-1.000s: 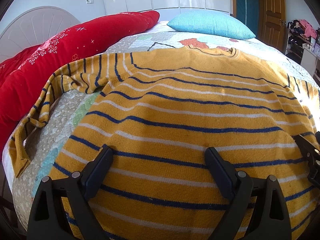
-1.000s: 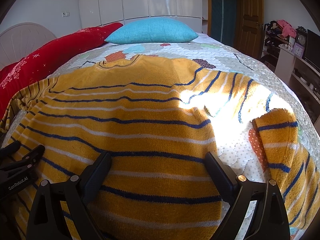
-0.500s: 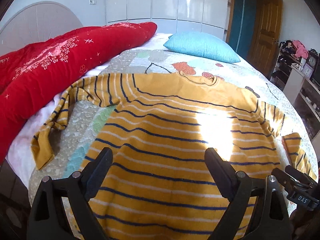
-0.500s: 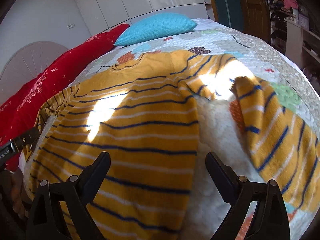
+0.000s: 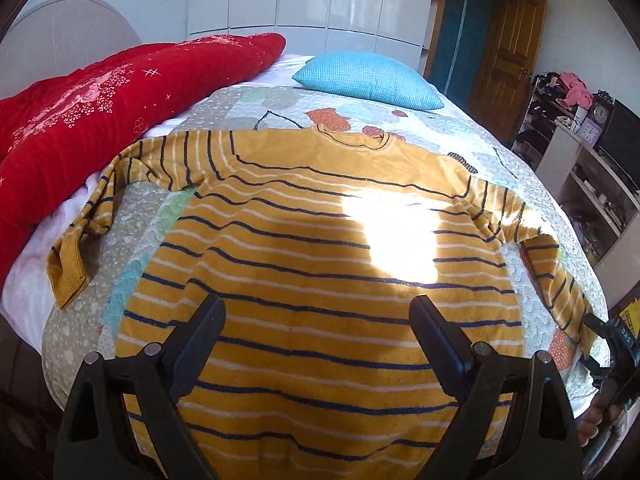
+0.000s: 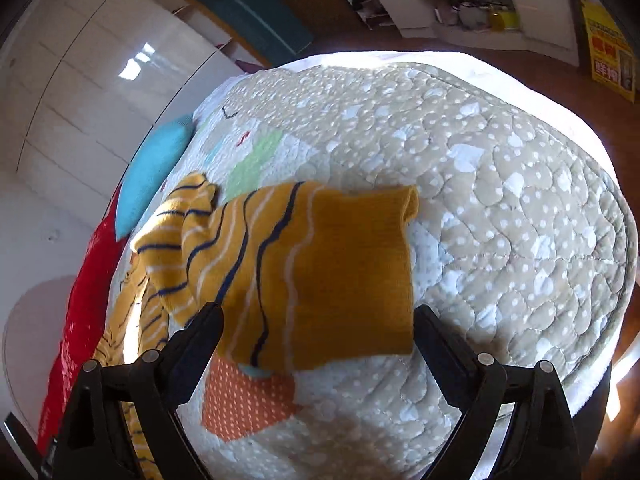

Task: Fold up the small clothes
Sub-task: 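Grasp the sweater sleeve cuff with the right gripper and lift it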

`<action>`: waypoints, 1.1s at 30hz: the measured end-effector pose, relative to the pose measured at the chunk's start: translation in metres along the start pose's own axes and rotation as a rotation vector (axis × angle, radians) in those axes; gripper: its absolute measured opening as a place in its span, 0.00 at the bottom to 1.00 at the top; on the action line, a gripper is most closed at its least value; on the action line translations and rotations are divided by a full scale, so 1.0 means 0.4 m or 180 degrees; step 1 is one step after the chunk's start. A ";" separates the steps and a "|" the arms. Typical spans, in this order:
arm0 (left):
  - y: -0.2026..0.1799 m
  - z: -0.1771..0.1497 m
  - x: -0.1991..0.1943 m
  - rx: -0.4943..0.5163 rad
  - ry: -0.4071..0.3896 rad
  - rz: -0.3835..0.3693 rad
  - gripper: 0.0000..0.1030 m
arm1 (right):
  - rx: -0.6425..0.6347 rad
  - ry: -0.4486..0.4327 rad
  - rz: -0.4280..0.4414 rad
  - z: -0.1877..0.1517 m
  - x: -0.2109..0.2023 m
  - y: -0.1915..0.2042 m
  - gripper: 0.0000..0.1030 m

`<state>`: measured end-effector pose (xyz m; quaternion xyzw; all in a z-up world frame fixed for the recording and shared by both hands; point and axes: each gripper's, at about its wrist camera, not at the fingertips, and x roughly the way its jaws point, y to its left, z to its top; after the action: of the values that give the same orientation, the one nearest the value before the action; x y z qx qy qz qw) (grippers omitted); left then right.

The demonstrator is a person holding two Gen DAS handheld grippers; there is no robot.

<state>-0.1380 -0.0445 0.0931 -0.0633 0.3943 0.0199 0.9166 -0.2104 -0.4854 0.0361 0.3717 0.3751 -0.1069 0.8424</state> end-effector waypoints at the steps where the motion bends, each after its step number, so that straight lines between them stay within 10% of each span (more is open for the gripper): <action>1: -0.003 0.002 -0.007 0.0002 -0.0015 0.0005 0.90 | 0.0043 -0.0031 -0.0019 0.007 -0.002 0.007 0.95; 6: 0.005 0.012 -0.052 0.0000 -0.0143 0.0038 0.90 | -0.0357 -0.0184 -0.0156 0.042 -0.058 0.020 0.57; 15: 0.022 -0.003 -0.055 -0.0059 -0.0105 -0.0025 0.90 | 0.0010 0.0075 0.0459 0.028 -0.059 -0.037 0.60; 23: 0.039 -0.016 -0.033 -0.0129 0.0011 0.0011 0.90 | -0.0264 -0.0053 0.0472 0.025 -0.031 0.033 0.60; 27: 0.028 -0.015 -0.034 -0.0061 0.0010 0.0027 0.90 | -0.0392 -0.0009 0.0368 0.032 -0.012 0.043 0.14; 33: 0.053 0.013 -0.082 -0.0117 -0.0185 0.0113 0.90 | -0.0356 -0.0690 0.0050 0.176 -0.164 -0.005 0.08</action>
<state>-0.1586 -0.0223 0.1185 -0.0725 0.3681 0.0452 0.9259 -0.2178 -0.5428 0.1129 0.3133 0.2843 -0.1188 0.8983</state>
